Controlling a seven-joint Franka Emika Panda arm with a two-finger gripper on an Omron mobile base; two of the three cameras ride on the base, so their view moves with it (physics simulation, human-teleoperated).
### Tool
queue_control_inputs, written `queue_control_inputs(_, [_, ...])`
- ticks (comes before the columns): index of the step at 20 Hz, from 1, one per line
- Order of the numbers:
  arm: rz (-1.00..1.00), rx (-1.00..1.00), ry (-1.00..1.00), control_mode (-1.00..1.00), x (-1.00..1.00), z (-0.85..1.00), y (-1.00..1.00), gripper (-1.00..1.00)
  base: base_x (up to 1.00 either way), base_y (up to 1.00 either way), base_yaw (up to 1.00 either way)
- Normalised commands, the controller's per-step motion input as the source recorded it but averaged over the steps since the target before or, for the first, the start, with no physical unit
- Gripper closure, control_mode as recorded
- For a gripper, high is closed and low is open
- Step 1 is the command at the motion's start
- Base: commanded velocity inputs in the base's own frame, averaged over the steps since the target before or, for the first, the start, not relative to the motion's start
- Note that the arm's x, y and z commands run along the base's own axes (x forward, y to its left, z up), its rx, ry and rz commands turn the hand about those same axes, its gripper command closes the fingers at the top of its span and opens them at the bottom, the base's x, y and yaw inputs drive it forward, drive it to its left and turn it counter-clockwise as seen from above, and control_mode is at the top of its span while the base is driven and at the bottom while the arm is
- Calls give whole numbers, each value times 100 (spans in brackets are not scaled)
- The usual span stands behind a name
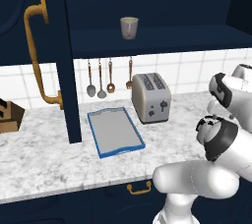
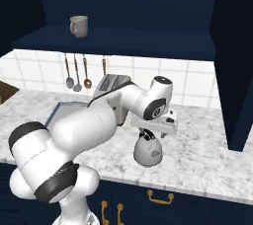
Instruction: Pick the kettle from the counter and place it on the tray. Then pick the mug from the cabinet and place it on the tray. Then close the cabinet doors.
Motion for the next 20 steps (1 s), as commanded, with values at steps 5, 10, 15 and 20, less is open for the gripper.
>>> queue_control_inputs(5, [10, 0, 5, -100, 12, -24, 0, -100, 0, 0, 0])
queue_control_inputs(10, [11, 0, 2, -100, 3, -16, 2, -100, 0, 0, 0])
queue_control_inputs(15, [10, 0, 3, -100, 3, -23, 13, 100, 0, 0, 0])
queue_control_inputs(20, [7, 0, -1, -100, -17, -17, 4, 100, 0, 0, 0])
